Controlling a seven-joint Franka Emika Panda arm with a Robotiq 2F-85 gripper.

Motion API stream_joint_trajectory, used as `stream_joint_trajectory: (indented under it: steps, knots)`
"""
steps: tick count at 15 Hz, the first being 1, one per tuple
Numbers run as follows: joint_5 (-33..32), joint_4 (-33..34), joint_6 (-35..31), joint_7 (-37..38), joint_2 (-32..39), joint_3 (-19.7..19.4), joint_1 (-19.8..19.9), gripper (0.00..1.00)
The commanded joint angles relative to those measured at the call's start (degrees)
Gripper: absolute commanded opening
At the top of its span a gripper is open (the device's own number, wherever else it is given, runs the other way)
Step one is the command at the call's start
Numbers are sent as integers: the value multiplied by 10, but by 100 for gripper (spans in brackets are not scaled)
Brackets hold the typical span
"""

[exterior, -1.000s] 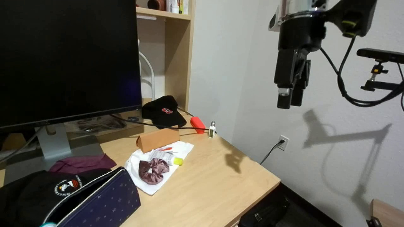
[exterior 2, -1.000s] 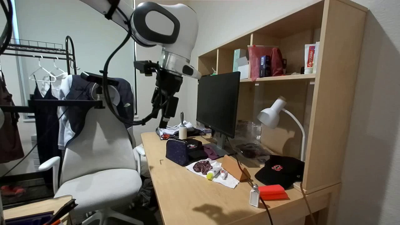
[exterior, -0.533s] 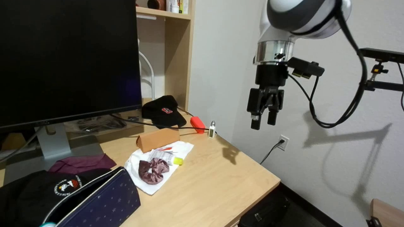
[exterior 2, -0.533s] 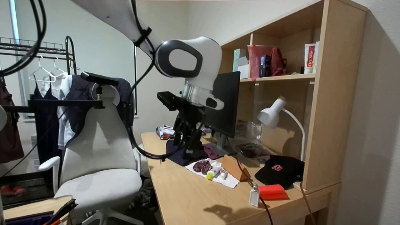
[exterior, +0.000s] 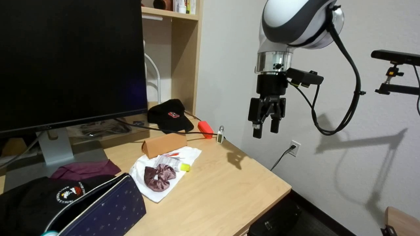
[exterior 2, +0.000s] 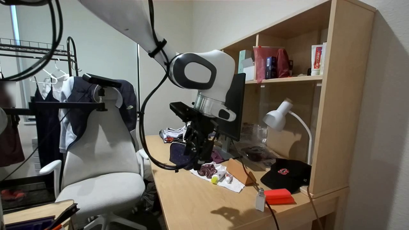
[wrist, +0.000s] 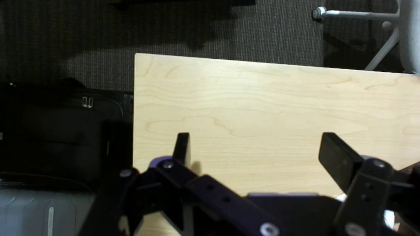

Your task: Move the white bottle on the right side of the desk to the left

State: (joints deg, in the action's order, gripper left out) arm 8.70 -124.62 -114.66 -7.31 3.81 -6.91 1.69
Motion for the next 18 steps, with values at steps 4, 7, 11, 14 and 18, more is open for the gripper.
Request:
stream_joint_trajectory:
  steps: [4, 7, 11, 14, 18]
  knots:
    - [19, 94, -64, -67, 96, 9, 29, 100]
    - [54, 181, -63, -144, 175, 22, 57, 100]
    - [66, 295, -62, -198, 275, 50, 94, 100]
    - [48, 364, -53, -205, 327, 64, 110, 100]
    - [17, 426, -56, -198, 370, 65, 111, 100]
